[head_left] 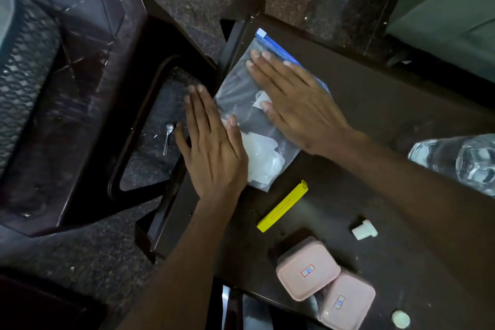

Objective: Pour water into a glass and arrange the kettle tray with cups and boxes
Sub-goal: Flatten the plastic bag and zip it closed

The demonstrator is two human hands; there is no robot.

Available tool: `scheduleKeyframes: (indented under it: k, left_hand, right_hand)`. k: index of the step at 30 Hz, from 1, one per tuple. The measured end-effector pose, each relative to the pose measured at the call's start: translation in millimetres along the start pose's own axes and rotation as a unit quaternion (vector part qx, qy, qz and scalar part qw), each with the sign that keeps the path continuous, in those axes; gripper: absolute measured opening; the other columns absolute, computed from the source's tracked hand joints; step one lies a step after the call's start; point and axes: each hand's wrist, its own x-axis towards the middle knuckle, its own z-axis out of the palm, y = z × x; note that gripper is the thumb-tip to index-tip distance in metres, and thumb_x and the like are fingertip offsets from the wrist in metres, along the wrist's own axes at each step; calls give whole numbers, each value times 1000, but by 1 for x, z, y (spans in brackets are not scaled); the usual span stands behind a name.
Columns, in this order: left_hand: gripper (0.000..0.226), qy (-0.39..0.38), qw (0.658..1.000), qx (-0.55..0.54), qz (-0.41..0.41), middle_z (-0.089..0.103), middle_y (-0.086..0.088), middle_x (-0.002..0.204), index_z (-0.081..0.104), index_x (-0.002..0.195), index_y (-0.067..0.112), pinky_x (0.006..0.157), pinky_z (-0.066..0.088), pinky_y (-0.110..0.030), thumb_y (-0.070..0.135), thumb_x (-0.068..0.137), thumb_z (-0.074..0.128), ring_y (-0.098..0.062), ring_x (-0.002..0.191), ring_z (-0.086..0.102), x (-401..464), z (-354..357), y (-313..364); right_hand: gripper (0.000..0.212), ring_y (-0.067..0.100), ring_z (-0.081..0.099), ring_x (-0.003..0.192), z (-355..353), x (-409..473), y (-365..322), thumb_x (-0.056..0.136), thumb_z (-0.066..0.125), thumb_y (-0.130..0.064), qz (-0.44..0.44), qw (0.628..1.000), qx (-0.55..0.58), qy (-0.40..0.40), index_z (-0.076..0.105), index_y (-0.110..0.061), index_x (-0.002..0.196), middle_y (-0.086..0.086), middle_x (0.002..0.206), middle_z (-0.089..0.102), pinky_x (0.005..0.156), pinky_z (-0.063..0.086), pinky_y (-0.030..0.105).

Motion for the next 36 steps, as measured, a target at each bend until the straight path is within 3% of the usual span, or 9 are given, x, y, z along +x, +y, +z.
scheduleKeyframes:
  k: [5, 8, 11, 14, 16, 18, 21, 26, 36]
  left_hand:
    - [67, -13, 1000, 10, -3, 7, 2, 181, 4, 173, 18, 133, 17, -51, 49, 113, 11, -13, 167, 7, 0, -2, 3]
    - [67, -16, 1000, 14, -3, 9, 1, 180, 5, 172, 18, 132, 18, -50, 48, 113, 13, -15, 167, 9, 1, -2, 3]
    - [67, -13, 1000, 16, -2, 11, -1, 180, 6, 172, 17, 132, 19, -51, 47, 113, 15, -17, 166, 12, 1, -1, 1]
    - [67, -12, 1000, 15, -2, 13, -2, 180, 6, 172, 17, 131, 21, -53, 46, 113, 17, -19, 166, 15, 1, -1, 1]
    - [67, -10, 1000, 17, -3, 14, -2, 179, 7, 172, 17, 130, 22, -53, 46, 113, 18, -19, 165, 16, 1, -1, 2]
    - [67, -10, 1000, 17, -3, 15, -3, 179, 7, 172, 17, 130, 22, -53, 46, 112, 17, -20, 165, 17, 1, -2, 2]
    - [66, -8, 1000, 17, -5, 19, -5, 178, 11, 171, 16, 129, 23, -53, 45, 112, 19, -21, 164, 21, 1, -3, 3]
    - [65, -7, 1000, 16, -3, 21, -6, 178, 13, 171, 15, 129, 25, -55, 44, 113, 21, -22, 164, 22, 1, -3, 3]
    - [66, -3, 1000, 28, 2, 24, -8, 177, 15, 170, 12, 128, 26, -55, 44, 112, 19, -23, 163, 23, 1, -4, 4]
  right_hand:
    - [64, 12, 3, 162, 3, 6, 16, 112, 15, -47, -13, 1000, -17, -3, 2, -16, 167, 0, 176, 2, 130, 19, 40]
    - [63, 15, 2, 162, -3, 11, 39, 113, 14, -45, 85, 996, -20, 13, 1, -15, 167, 3, 176, 0, 130, 17, 43]
    - [61, 14, 6, 162, -16, 16, 54, 114, 17, -44, 144, 987, 74, 25, 7, -15, 167, 2, 176, 5, 131, 17, 41]
    - [53, 20, 35, 153, -29, 9, 54, 111, 36, -27, 207, 956, 183, 95, 32, -13, 162, 8, 166, 37, 124, 31, 34]
    - [46, 22, 59, 127, -39, -5, 52, 99, 47, -9, 283, 920, 221, 156, 57, -13, 145, 9, 138, 64, 109, 44, 27]
    - [44, 18, 69, 105, -46, -25, 49, 89, 48, 4, 327, 887, 275, 175, 72, -12, 122, 6, 112, 73, 94, 54, 28]
    - [43, 11, 68, 89, -50, -55, 44, 85, 50, 9, 352, 862, 341, 130, 77, -14, 110, 5, 98, 74, 84, 54, 29]
    - [32, 15, 64, 81, -50, -69, 44, 85, 62, 1, 336, 849, 404, 61, 79, -19, 103, 8, 99, 73, 74, 52, 29]
    - [13, 13, 65, 83, -55, -56, 42, 82, 73, -17, 294, 829, 475, -9, 69, -13, 93, 2, 94, 71, 79, 55, 38]
